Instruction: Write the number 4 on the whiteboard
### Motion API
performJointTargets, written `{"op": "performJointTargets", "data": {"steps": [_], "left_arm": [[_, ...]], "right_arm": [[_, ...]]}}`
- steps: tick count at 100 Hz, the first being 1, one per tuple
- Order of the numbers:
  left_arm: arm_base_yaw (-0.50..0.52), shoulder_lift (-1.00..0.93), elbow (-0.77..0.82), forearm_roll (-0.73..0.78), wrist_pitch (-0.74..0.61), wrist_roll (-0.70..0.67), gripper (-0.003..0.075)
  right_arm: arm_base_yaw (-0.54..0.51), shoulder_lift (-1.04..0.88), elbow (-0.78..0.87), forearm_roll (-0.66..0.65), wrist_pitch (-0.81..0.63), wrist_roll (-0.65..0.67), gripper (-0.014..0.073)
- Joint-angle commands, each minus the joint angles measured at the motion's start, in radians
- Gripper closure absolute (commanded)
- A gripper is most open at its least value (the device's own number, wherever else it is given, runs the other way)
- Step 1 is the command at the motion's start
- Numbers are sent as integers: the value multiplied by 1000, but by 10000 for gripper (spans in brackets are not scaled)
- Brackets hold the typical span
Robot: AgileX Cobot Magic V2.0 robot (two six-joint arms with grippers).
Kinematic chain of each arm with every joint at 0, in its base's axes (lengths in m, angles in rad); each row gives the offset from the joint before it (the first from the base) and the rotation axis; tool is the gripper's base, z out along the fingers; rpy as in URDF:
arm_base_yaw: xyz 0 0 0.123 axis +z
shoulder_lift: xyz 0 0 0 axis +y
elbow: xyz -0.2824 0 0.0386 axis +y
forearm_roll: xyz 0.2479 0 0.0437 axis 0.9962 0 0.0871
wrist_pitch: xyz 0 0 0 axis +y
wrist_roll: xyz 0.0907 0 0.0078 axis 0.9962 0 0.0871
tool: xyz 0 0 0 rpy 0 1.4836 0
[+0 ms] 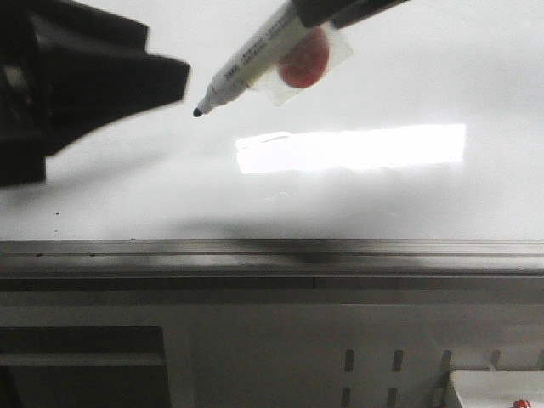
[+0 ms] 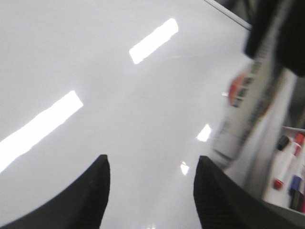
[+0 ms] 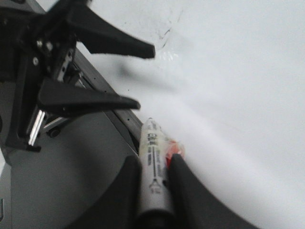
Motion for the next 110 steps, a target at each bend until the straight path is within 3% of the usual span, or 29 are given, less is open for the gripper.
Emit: {"op": "performJointTargets", "data": {"steps": [1, 39, 110], "left_arm": [[21, -55, -11, -62, -73, -10, 352], [30, -101, -9, -68, -21, -10, 352], [30, -101, -9, -68, -21, -10, 352]], "right_arm": [[-39, 17, -87, -41, -35, -10, 658], [-162, 150, -238, -79, -46, -34, 658], [-195, 164, -97, -21, -49, -34, 658]]}}
